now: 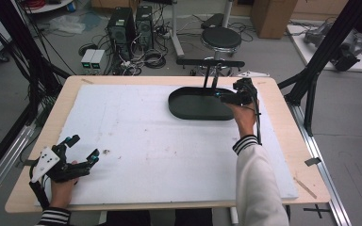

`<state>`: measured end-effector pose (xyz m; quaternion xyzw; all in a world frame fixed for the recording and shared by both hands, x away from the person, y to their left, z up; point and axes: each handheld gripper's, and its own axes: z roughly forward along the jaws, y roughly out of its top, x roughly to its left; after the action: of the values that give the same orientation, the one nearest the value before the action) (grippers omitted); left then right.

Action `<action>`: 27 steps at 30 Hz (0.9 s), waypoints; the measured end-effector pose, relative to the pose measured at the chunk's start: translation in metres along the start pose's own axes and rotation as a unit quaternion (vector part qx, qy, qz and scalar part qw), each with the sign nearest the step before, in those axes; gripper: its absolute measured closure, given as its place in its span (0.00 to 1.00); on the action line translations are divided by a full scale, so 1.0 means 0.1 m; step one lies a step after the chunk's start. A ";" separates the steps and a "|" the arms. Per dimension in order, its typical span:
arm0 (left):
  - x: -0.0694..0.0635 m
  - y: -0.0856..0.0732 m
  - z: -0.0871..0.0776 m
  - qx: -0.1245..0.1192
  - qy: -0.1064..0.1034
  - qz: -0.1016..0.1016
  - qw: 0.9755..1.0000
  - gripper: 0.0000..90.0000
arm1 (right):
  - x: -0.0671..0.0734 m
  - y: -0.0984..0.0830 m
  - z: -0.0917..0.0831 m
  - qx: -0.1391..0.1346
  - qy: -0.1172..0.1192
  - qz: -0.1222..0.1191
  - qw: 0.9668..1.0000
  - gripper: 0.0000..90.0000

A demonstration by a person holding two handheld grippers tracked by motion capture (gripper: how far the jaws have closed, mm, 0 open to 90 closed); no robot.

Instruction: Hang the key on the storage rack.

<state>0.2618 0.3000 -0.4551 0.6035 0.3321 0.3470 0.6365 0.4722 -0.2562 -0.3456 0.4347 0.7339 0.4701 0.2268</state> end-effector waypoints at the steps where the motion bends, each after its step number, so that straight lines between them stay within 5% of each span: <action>1: 0.00 0.00 0.00 0.000 0.000 0.000 1.000 0.10 | 0.00 0.00 0.00 0.000 0.000 0.000 1.000 0.10; 3: 0.00 0.00 0.00 0.000 0.000 -0.001 1.000 0.10 | 0.03 -0.01 -0.09 -0.012 0.017 0.004 1.000 0.00; 11: 0.00 0.00 0.00 -0.001 0.000 0.001 1.000 0.10 | 0.10 -0.17 -0.37 -0.056 0.060 -0.014 0.996 0.00; 14: 0.00 0.00 0.00 0.001 0.000 0.001 1.000 0.10 | 0.17 -0.38 -0.60 -0.095 0.085 -0.025 0.992 0.00; 17: -0.01 0.00 0.00 0.000 0.000 0.003 1.000 0.10 | 0.23 -0.50 -0.73 -0.104 0.090 -0.035 0.990 0.00; 19: -0.01 0.00 0.00 0.000 0.000 0.003 1.000 0.10 | 0.31 -0.72 -0.93 -0.138 0.103 -0.047 0.984 0.00; 27: -0.01 0.00 0.00 0.001 0.000 0.005 1.000 0.10 | 0.32 -1.17 -1.26 -0.195 0.105 -0.046 0.974 0.00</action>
<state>0.2614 0.2992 -0.4550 0.6058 0.3294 0.3497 0.6341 0.3117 -0.3121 -0.3897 0.2961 0.6669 0.6363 0.2506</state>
